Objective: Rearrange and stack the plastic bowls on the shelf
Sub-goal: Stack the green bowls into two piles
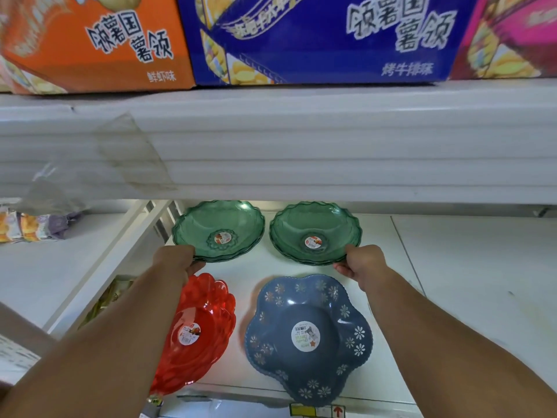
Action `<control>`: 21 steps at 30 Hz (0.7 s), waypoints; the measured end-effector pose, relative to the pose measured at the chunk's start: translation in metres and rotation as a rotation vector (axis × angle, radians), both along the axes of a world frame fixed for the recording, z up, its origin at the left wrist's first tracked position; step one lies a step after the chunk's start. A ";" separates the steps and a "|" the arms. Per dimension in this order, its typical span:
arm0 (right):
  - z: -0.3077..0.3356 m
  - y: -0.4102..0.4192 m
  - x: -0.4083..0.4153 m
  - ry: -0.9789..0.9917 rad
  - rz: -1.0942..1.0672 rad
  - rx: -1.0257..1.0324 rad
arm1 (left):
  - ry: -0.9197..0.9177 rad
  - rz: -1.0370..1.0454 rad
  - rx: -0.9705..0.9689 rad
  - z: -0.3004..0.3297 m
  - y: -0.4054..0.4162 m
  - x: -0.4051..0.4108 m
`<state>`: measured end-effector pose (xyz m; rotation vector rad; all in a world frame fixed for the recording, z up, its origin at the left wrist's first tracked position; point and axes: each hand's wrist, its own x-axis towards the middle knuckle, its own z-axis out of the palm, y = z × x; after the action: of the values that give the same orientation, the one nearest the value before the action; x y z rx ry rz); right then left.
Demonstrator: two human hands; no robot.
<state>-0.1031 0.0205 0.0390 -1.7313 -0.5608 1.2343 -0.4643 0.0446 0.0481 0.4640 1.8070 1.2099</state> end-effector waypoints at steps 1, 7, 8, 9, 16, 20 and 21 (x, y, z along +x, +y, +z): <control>0.004 -0.003 0.004 0.005 -0.003 0.007 | 0.007 0.012 -0.003 0.004 -0.005 0.004; 0.028 -0.036 0.038 0.031 0.006 0.034 | 0.000 0.066 -0.014 0.019 -0.037 0.037; 0.030 -0.041 0.045 0.030 0.009 0.032 | -0.003 0.066 -0.016 0.021 -0.044 0.044; 0.033 -0.047 0.051 0.027 0.010 0.027 | -0.004 0.064 -0.018 0.023 -0.050 0.051; 0.046 -0.087 0.100 0.010 -0.008 0.035 | -0.064 0.082 0.009 0.034 -0.090 0.096; 0.052 -0.113 0.120 0.014 -0.053 0.051 | -0.092 0.039 0.022 0.041 -0.106 0.123; 0.054 -0.119 0.125 0.013 -0.068 0.057 | -0.095 0.025 0.030 0.042 -0.109 0.128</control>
<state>0.0214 -0.0990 0.0928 -1.6801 -0.5208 1.1702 -0.3362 -0.0643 0.0899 0.3951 1.7206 1.2567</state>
